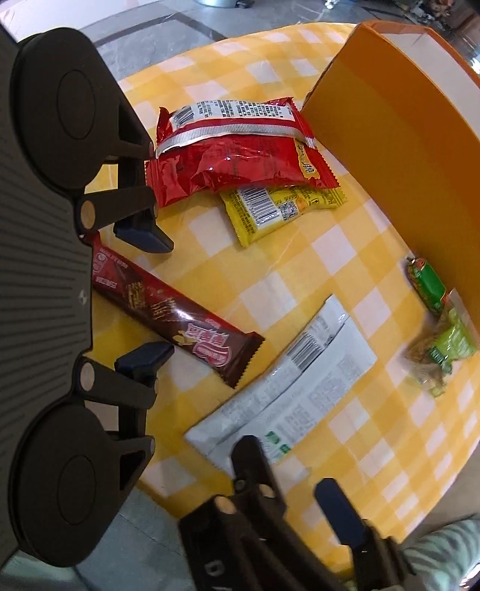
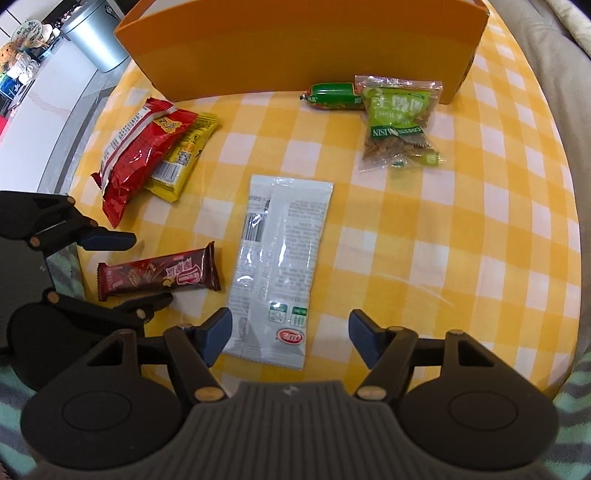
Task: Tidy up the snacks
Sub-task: 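Grasp the brown chocolate bar with the left gripper while the right grasps the white wrapper pack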
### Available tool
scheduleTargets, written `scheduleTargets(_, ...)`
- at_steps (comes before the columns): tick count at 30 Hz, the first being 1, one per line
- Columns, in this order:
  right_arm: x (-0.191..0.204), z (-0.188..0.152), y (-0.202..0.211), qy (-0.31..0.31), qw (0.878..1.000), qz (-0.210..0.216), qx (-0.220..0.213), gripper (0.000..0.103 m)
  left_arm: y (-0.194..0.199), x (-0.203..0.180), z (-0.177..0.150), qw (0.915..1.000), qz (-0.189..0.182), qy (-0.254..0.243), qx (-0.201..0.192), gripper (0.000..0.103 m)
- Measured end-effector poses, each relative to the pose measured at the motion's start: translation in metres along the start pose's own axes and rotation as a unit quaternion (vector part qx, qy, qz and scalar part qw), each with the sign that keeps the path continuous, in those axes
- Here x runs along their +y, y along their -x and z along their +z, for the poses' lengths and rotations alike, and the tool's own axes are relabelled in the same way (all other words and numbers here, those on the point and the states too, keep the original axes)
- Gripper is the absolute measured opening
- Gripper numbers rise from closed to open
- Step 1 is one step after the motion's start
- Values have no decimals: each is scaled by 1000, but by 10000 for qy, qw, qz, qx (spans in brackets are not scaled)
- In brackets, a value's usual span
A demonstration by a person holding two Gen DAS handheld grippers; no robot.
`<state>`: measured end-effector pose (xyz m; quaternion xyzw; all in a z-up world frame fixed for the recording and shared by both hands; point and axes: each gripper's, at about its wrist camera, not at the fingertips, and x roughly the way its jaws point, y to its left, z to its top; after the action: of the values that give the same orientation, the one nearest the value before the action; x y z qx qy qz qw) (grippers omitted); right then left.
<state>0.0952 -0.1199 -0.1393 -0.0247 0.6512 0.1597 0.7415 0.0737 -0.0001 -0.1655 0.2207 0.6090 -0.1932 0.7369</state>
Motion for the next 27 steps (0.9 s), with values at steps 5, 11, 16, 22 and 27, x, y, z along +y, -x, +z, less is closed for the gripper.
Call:
scheduleTargets(5, 2, 2, -3, 76, 10000, -63, -17, 68, 0, 16, -1, 9974, -370, 624, -16, 45)
scheduleTargets(11, 4, 3, -4, 205, 9996, 1, -196, 68, 2, 51, -10, 9727, -820, 2162, -190, 26)
scheduleTargets(16, 9, 6, -8, 388, 9979, 140, -495, 68, 2, 68, -24, 9456, -1209, 3006, -311, 27)
scheduleTargets(22, 21, 10, -23, 659, 9962, -42, -563, 74, 9, 68, -26, 9423, -1130, 3136, -293, 36)
scheduleTargets(27, 30, 8, -37, 847, 9949, -293, -457, 75, 6, 64, -23, 9468, -1058, 3025, -308, 40)
